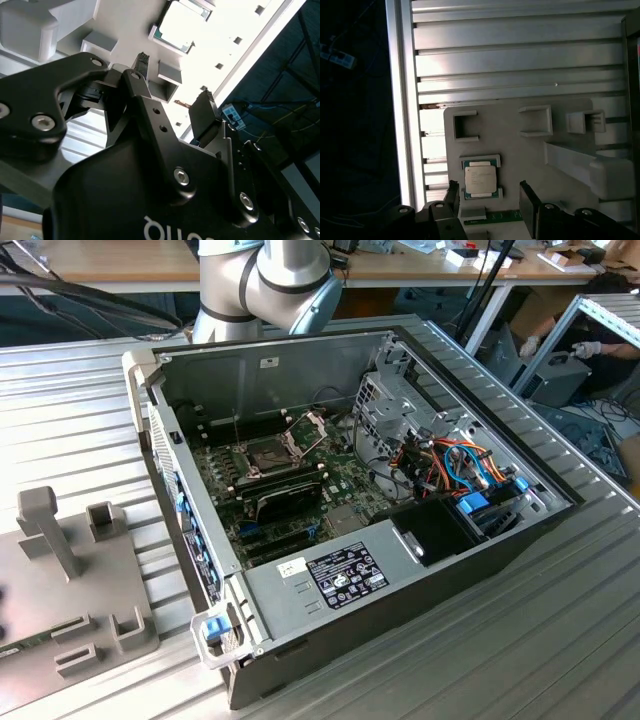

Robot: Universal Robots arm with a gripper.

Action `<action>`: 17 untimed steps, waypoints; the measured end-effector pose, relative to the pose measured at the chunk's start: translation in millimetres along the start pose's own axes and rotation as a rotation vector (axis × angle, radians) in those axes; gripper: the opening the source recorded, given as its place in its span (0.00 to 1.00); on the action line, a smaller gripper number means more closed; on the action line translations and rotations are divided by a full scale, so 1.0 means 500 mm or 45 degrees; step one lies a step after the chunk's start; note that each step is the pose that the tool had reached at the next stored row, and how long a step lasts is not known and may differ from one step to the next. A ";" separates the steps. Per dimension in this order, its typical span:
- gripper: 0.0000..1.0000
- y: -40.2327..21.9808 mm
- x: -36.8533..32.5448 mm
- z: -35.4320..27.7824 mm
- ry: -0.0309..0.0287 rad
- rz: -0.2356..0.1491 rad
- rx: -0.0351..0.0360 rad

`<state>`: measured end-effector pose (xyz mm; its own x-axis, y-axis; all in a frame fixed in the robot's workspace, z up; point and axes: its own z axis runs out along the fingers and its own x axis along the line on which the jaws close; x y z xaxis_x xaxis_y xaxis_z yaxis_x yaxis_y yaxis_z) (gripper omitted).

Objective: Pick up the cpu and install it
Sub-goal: 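Pick up the cpu and move it towards the insertion slot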

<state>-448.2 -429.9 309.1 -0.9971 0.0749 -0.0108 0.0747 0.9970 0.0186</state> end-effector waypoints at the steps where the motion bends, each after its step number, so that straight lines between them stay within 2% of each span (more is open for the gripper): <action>1: 0.60 0.000 0.000 0.003 0.0000 0.000 0.0001; 5: 0.60 0.000 0.000 0.016 -0.0001 0.000 0.0000; 17: 0.60 0.000 0.000 0.017 0.0000 0.000 0.0001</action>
<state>-448.2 -429.9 300.4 -0.9971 0.0749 -0.0108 0.0747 0.9970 0.0185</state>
